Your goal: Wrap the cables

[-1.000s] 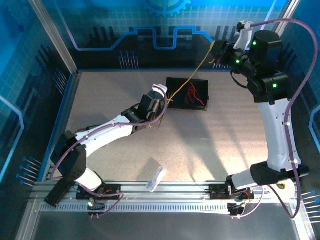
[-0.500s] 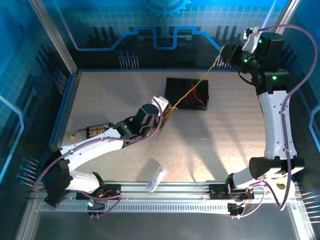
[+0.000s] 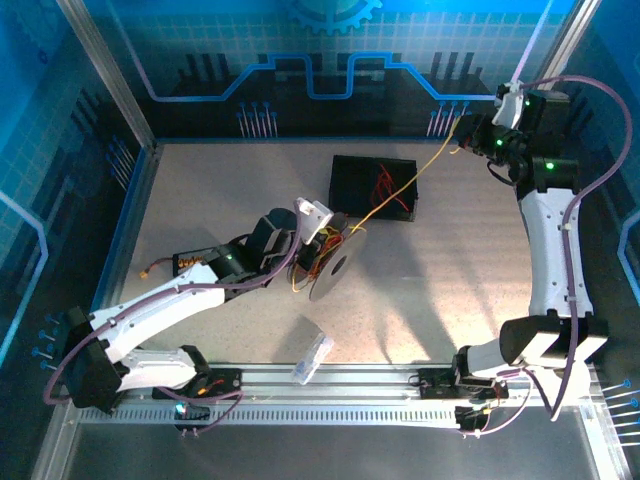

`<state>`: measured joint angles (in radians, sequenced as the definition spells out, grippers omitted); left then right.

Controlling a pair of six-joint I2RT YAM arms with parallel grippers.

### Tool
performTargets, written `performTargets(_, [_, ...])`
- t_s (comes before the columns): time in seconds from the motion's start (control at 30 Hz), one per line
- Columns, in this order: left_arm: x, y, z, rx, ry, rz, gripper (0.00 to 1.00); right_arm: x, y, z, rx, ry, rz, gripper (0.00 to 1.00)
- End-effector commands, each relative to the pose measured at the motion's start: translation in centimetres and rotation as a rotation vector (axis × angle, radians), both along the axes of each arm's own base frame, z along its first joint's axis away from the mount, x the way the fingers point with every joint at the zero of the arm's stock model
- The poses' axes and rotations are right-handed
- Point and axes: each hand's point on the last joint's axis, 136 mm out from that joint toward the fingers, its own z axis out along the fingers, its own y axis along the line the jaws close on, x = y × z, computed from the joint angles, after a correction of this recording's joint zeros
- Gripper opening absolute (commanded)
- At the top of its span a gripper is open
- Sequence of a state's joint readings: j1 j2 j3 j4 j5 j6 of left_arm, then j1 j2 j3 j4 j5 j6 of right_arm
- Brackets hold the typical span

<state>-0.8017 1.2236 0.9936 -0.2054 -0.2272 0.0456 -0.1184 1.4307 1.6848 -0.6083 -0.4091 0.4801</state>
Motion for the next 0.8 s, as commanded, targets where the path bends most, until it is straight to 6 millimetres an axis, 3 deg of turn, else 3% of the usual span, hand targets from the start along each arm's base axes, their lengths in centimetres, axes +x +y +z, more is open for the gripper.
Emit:
performTargets(0.0, [-1.4, -0.1, -0.3, -0.067, 0.099, -0.086, 0.0, 1.2, -3.5, 1.5, -0.104, -0.131, -0.105, 0.0])
performTargets(0.33, [-2.1, 0.6, 3.8, -0.343, 0.187, -0.169, 0.0, 1.8, -5.2, -4.6, -0.133, -0.039, -0.135, 0.0])
performTargets(0.53, [-1.8, 1.6, 7.3, -0.542, 0.236, -0.217, 0.0, 1.3, -6.3, -6.6, -0.138, -0.014, -0.155, 0.0])
performTargets(0.77, [-0.8, 3.4, 9.7, -0.718, 0.292, -0.206, 0.0, 0.9, -6.5, -8.8, -0.146, 0.021, -0.154, 0.0])
